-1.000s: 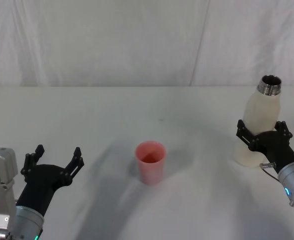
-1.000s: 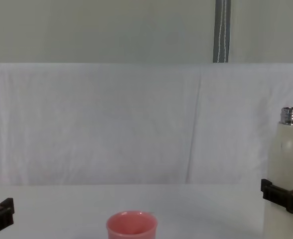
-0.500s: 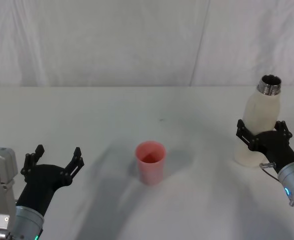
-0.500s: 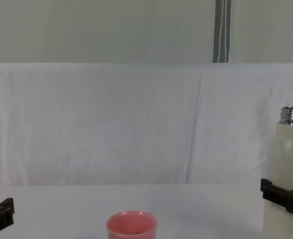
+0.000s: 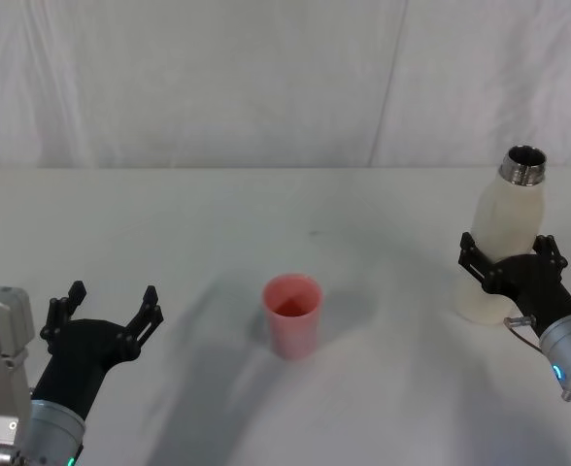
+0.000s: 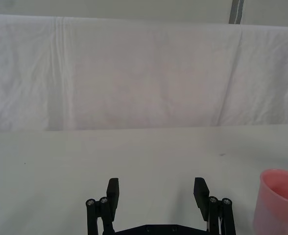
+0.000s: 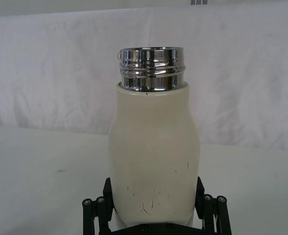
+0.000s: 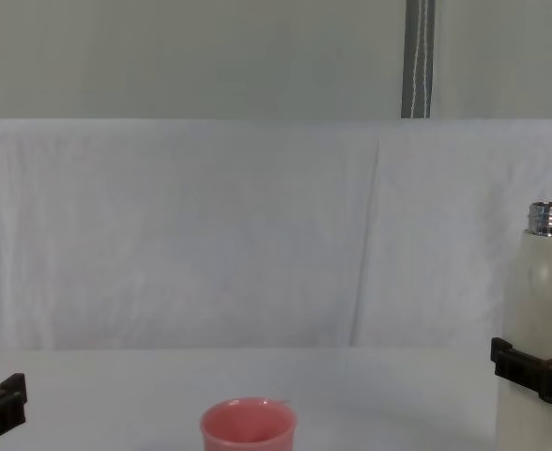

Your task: Grasp the thermos with one hand and pour water into the cup lid.

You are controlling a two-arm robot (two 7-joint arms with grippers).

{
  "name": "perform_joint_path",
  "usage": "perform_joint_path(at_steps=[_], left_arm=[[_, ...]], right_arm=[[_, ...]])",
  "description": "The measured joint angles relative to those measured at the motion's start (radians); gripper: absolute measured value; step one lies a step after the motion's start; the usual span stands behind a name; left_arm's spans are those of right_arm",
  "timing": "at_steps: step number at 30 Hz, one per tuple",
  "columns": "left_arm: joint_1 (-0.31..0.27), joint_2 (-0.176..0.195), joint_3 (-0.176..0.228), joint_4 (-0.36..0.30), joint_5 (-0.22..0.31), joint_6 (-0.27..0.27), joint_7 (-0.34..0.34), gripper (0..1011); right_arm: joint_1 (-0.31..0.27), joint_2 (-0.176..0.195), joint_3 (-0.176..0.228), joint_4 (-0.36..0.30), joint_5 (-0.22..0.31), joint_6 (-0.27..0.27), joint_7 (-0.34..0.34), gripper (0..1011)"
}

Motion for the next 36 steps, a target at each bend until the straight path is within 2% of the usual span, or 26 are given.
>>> perform_joint_path(at_steps=[4,8,36], left_arm=[[0.0,0.0,0.0,0.0,0.0,0.0,0.0,1001],[0.0,0.0,0.0,0.0,0.0,0.0,0.0,1001],[0.0,0.0,0.0,0.0,0.0,0.0,0.0,1001]], right_arm=[[0.0,0.0,0.0,0.0,0.0,0.0,0.0,950],[0.0,0.0,0.0,-0.002,0.0,0.0,0.0,1001],[0.0,0.0,0.0,-0.001,0.0,0.001,0.0,1001]])
